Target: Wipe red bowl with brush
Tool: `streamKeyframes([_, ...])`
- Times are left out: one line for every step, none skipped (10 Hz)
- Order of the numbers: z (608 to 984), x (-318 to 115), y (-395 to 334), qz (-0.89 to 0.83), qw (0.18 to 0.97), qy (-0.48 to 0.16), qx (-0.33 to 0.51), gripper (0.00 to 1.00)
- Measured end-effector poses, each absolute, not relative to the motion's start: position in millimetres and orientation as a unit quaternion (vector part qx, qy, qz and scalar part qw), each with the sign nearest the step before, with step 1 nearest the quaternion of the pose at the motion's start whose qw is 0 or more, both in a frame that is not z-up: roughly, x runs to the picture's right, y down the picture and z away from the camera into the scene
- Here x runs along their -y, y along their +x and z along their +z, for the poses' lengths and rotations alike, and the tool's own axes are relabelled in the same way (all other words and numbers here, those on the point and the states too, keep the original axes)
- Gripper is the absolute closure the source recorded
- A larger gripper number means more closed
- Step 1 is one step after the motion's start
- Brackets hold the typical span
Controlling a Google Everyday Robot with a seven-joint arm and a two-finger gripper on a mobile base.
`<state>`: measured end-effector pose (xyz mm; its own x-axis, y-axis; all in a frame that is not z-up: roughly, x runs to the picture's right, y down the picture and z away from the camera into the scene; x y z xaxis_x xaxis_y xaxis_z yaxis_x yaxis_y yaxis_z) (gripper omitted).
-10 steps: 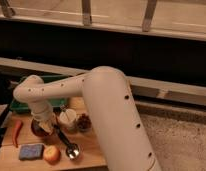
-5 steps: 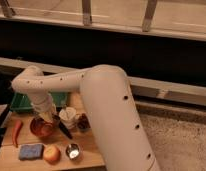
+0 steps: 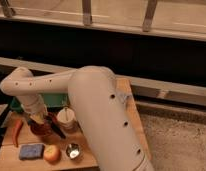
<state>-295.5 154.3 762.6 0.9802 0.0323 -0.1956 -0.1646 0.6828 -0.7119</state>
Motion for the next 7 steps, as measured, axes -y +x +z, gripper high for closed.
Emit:
streamKeyframes([760.4,-163.9,-291.2,0.055,0.910,-0.401,-0.085,1.00])
streamKeyframes([756.2,-173.5,-283.2,0.059,0.908,-0.406,-0.087,1.00])
streamKeyframes([752.2,-178.7,-271.2,0.067,0.907,-0.406,-0.092,1.00])
streamKeyframes([748.5,-181.3,-257.1,0.080,0.906,-0.405,-0.098,1.00])
streamKeyframes([745.4,-179.0,-249.3,0.092,0.906,-0.400,-0.101,1.00])
streamKeyframes([742.3,-169.3,-244.2,0.104,0.909,-0.391,-0.102,1.00])
streamKeyframes([743.0,-160.4,-242.1,0.109,0.911,-0.385,-0.102,1.00])
